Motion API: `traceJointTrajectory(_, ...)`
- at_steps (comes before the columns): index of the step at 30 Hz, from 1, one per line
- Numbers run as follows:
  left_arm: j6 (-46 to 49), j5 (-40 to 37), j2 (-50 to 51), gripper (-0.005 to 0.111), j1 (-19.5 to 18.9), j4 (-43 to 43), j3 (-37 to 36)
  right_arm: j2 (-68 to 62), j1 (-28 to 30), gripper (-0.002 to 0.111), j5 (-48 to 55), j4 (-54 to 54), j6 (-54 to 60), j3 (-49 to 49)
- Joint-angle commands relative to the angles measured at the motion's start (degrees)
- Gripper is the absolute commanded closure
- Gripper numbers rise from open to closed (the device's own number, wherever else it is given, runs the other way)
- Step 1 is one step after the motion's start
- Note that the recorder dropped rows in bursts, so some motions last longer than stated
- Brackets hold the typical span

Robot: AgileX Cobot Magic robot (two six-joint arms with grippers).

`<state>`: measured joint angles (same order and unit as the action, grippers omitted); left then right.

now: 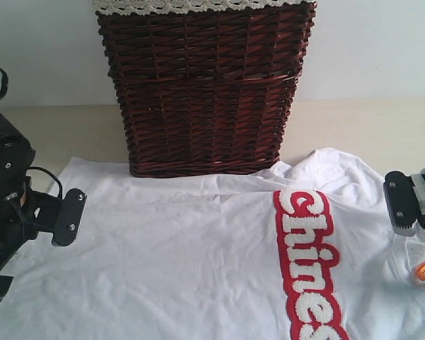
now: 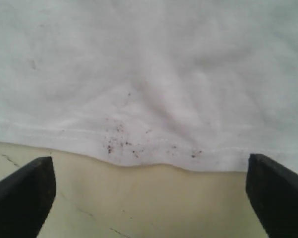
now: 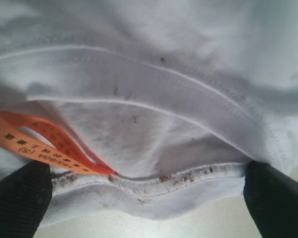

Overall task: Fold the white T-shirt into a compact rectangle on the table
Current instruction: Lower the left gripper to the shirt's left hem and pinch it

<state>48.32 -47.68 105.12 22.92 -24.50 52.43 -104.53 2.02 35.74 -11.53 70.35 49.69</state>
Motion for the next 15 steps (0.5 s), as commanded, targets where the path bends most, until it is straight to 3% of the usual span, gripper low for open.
traceJointTrajectory(1,-0.79,-0.08,-0.40,0.002,-0.13,0.08,-0.95,-0.53,-0.06,0.003,-3.00,-0.45,0.02,-0.23)
traceJointTrajectory(10,-0.65,7.72,-0.40,0.002,-0.21,0.41,-3.02,-0.53,-0.06,0.003,-3.11,-0.44,-0.09,-0.23)
traceJointTrajectory(15,-0.65,10.69,1.90,0.002,-2.32,0.85,-3.89,-0.53,-0.06,0.003,-3.11,-0.44,-0.09,-0.23)
